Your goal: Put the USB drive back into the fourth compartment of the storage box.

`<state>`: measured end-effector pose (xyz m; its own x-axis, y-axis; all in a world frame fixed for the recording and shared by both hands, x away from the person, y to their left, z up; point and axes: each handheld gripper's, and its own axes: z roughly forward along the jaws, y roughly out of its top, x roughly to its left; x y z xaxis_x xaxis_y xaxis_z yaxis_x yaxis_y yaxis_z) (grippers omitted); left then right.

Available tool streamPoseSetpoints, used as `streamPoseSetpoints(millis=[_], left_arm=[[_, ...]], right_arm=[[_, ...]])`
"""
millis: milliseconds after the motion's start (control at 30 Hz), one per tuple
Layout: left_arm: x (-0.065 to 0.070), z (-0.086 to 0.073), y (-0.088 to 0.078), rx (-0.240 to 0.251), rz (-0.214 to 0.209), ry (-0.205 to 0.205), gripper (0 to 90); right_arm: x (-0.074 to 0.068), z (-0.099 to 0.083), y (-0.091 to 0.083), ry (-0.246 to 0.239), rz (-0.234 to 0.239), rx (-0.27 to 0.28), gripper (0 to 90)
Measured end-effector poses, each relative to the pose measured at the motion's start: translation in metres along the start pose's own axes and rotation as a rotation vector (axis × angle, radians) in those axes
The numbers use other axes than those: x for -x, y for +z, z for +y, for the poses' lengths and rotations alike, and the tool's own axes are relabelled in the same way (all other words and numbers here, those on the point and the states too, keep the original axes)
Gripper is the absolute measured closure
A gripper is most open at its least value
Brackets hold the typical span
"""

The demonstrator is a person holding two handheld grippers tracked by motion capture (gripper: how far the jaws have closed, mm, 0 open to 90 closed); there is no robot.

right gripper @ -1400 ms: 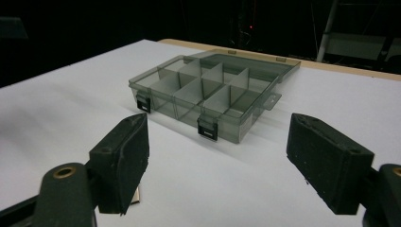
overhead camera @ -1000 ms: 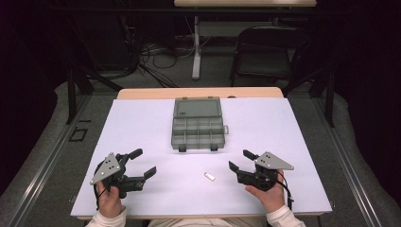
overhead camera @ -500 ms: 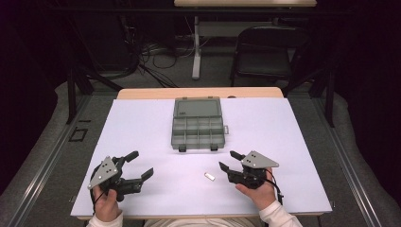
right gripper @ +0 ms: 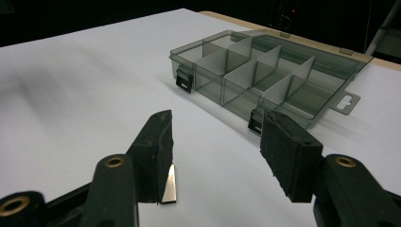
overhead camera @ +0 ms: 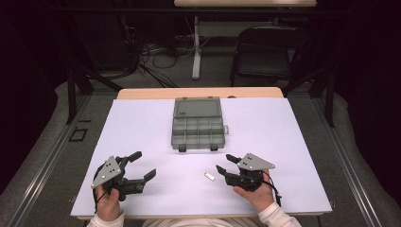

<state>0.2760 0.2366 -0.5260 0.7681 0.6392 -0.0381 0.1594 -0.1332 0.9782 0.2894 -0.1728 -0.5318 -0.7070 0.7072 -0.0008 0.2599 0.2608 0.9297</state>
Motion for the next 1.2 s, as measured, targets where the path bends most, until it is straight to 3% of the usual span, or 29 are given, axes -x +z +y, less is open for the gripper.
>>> streamPoseSetpoints(millis=[300, 467, 567, 667, 800, 1100, 1200], left_arm=[[0.002, 0.0, -0.002, -0.004, -0.005, 0.014, 15.7], [0.002, 0.0, -0.002, -0.011, -0.004, 0.014, 15.7], [0.002, -0.001, -0.002, -0.008, -0.006, 0.013, 15.7], [0.002, -0.001, -0.002, -0.008, -0.005, 0.011, 15.7], [0.001, -0.001, -0.002, -0.006, -0.003, 0.008, 15.7], [0.001, -0.001, -0.003, -0.015, -0.003, 0.005, 15.7], [0.0, -0.002, -0.003, -0.01, -0.002, 0.0, 15.7]], right_arm=[[-0.006, -0.003, 0.013, -0.015, 0.039, -0.029, 45.7], [-0.007, -0.003, 0.016, -0.03, 0.03, -0.06, 45.4], [-0.006, -0.004, 0.016, -0.015, 0.042, -0.083, 49.8], [-0.005, -0.006, 0.02, 0.025, 0.089, -0.11, 56.2], [-0.006, -0.007, 0.022, 0.025, 0.125, -0.136, 61.6], [-0.01, -0.011, 0.028, -0.015, 0.142, -0.168, 68.1], [-0.01, -0.012, 0.031, -0.003, 0.177, -0.175, 72.0]])
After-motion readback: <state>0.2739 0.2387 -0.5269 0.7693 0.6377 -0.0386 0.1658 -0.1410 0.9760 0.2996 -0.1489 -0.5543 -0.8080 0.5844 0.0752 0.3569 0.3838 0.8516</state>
